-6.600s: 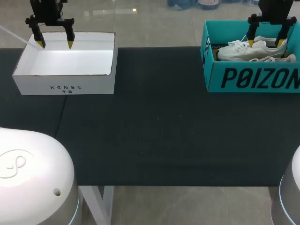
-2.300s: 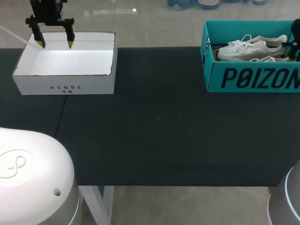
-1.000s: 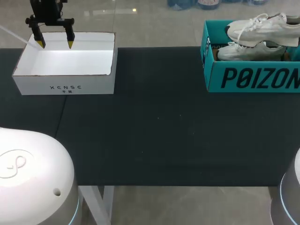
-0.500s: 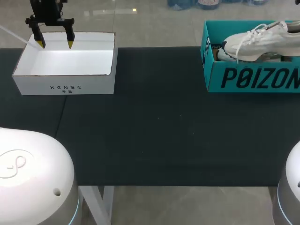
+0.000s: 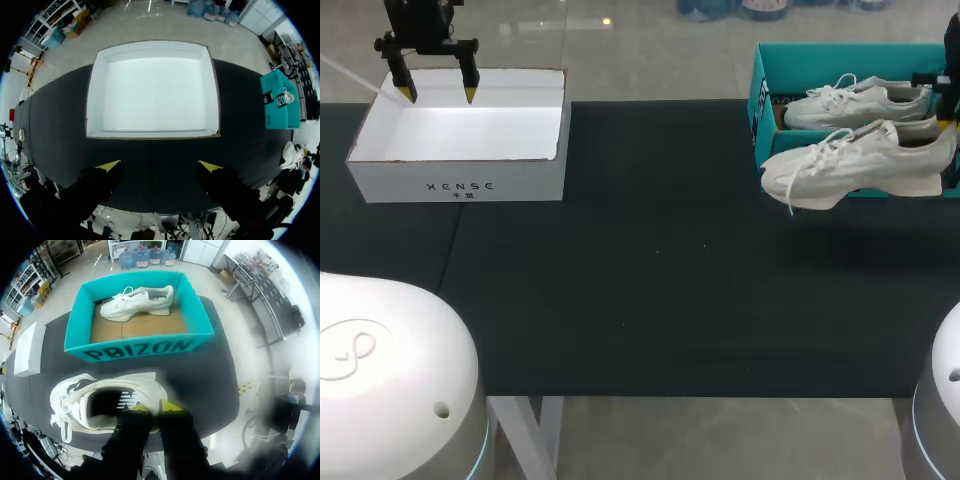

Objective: Take the shoe out of the shoebox, open the shoe tongue, remove and reinsert the insole, then place the shoe into the shoebox

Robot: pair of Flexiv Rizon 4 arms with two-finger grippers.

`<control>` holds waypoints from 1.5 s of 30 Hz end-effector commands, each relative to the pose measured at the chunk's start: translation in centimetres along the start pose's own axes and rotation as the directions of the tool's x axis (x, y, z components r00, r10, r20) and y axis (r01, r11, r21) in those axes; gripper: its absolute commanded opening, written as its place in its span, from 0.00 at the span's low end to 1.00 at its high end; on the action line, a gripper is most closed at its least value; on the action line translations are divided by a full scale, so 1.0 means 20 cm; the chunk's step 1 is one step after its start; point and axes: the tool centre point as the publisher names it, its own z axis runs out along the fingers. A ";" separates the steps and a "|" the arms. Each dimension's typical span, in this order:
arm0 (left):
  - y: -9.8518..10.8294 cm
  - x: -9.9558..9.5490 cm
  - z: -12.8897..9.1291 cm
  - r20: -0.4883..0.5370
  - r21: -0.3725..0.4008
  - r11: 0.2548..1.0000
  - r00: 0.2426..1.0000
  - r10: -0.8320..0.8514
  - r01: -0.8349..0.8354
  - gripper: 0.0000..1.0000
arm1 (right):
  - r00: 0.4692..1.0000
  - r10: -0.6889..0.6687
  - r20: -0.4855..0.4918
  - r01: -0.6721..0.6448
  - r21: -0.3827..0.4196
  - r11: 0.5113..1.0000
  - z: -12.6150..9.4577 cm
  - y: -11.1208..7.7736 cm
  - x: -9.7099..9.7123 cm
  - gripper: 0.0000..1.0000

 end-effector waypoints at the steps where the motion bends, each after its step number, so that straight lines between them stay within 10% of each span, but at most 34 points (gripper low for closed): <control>1: 0.00 0.00 0.00 0.000 0.000 1.000 1.000 0.000 0.000 1.00 | 1.000 0.001 -0.021 -0.005 -0.175 0.985 0.06 -0.22 0.05 0.00; 31: 0.00 0.00 0.00 0.000 0.000 1.000 1.000 0.000 0.000 1.00 | 1.000 -0.011 0.008 0.012 -0.091 0.996 0.31 -0.43 0.71 0.00; 45: 0.00 0.00 0.00 0.000 0.000 1.000 1.000 0.000 0.000 1.00 | 0.999 -0.021 -0.025 0.021 -0.014 1.000 0.44 -0.53 0.84 0.00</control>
